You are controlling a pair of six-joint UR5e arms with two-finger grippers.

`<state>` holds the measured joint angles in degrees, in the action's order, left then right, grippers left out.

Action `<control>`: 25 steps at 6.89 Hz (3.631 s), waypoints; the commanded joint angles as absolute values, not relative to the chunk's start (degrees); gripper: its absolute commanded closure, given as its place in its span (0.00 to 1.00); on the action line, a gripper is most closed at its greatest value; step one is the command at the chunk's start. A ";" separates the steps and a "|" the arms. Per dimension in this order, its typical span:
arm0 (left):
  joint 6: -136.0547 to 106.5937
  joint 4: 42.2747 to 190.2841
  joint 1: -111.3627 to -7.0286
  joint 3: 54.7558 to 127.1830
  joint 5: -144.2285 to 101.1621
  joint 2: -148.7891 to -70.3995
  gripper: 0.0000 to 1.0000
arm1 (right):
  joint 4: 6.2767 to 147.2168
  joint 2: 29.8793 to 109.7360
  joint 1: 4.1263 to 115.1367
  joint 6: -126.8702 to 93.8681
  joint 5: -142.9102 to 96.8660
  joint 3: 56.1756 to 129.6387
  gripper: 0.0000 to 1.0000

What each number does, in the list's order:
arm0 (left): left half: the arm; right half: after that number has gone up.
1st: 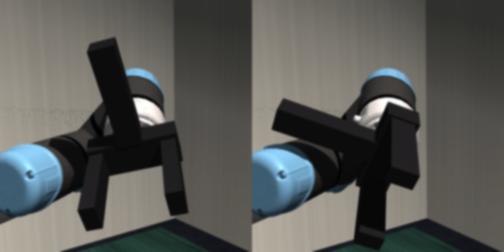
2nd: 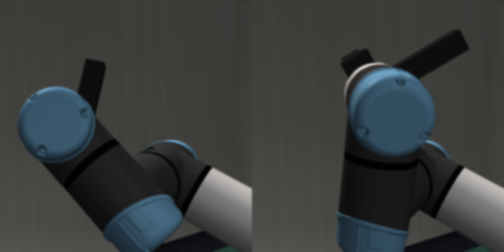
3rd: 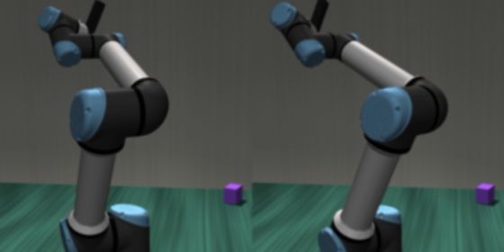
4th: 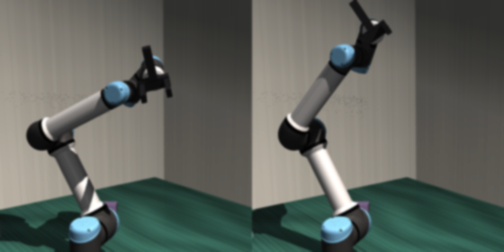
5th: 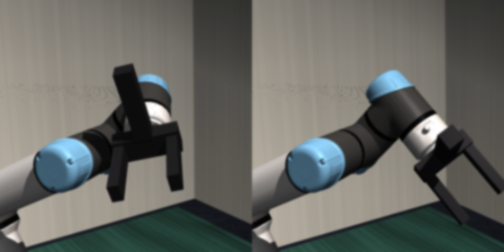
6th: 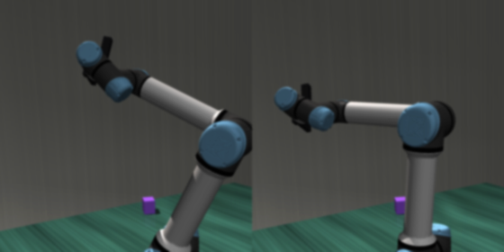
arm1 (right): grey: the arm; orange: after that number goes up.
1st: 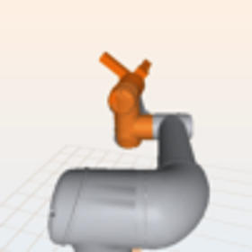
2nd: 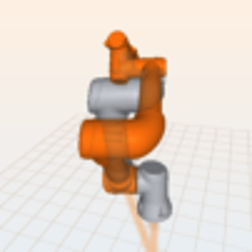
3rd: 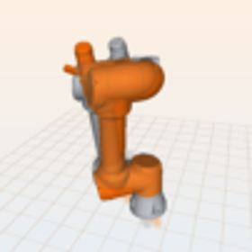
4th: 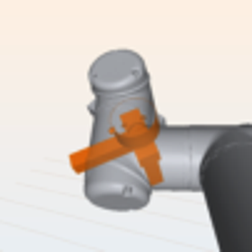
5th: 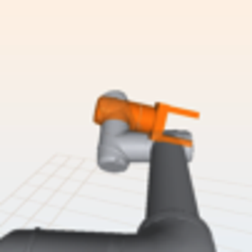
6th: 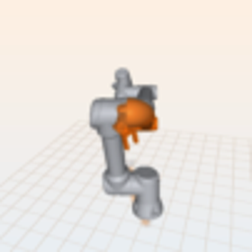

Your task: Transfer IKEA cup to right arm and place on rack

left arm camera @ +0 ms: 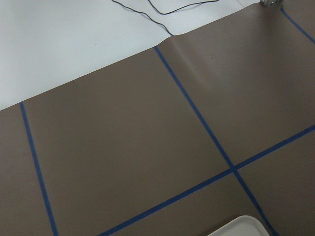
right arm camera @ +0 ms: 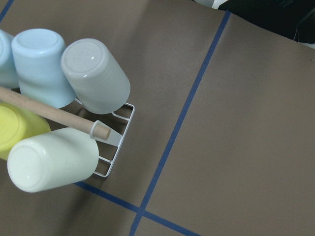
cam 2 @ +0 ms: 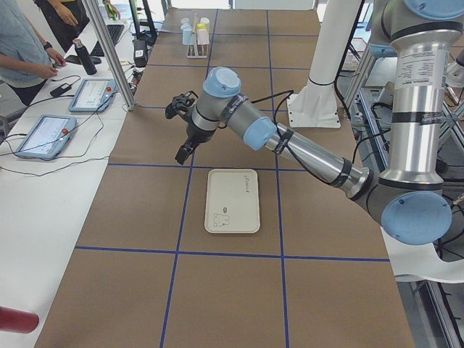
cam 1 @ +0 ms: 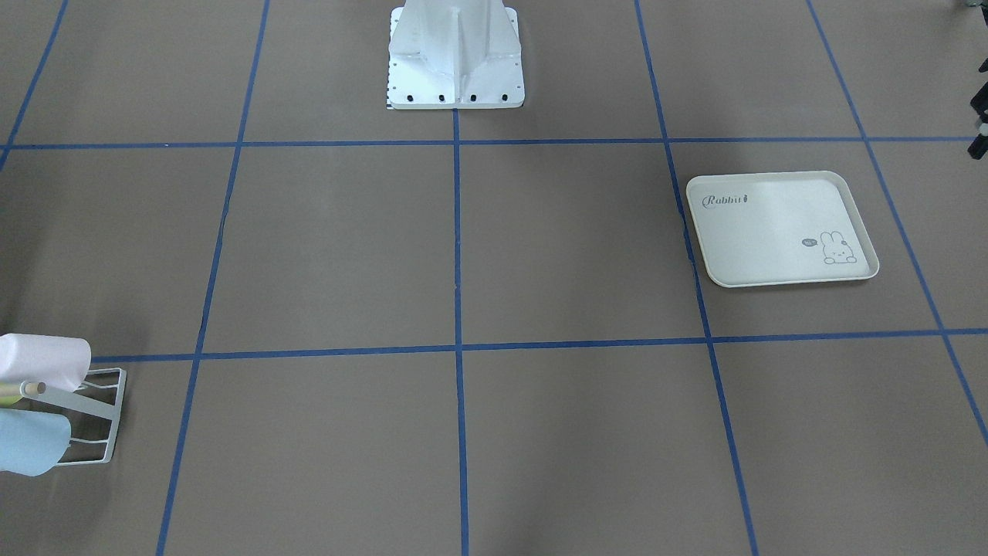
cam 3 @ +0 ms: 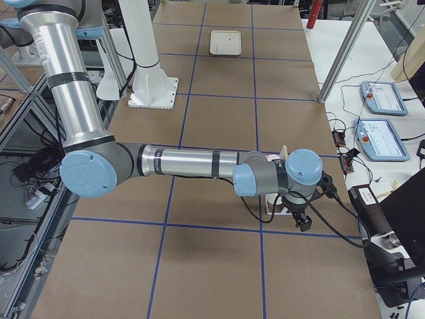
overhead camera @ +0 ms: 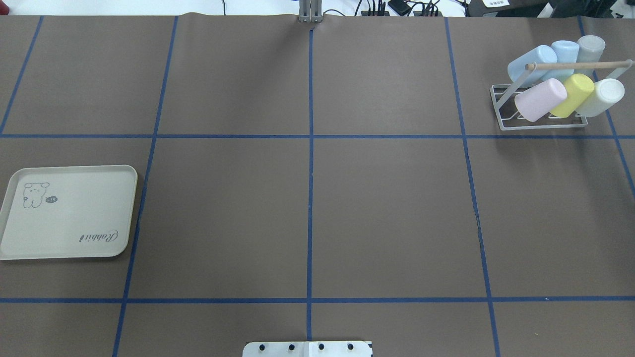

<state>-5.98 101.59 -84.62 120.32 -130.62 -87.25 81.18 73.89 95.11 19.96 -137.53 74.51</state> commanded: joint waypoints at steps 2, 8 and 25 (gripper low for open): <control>-5.27 100.02 -86.31 125.25 -130.87 -81.93 0.00 | 82.27 77.86 95.80 21.36 -137.99 76.99 0.00; -5.18 100.11 -86.57 127.26 -130.86 -79.01 0.00 | 85.69 83.49 96.07 21.44 -137.29 84.29 0.00; -4.83 100.02 -86.48 127.35 -130.87 -74.26 0.00 | 94.92 96.32 100.99 22.59 -137.37 97.91 0.00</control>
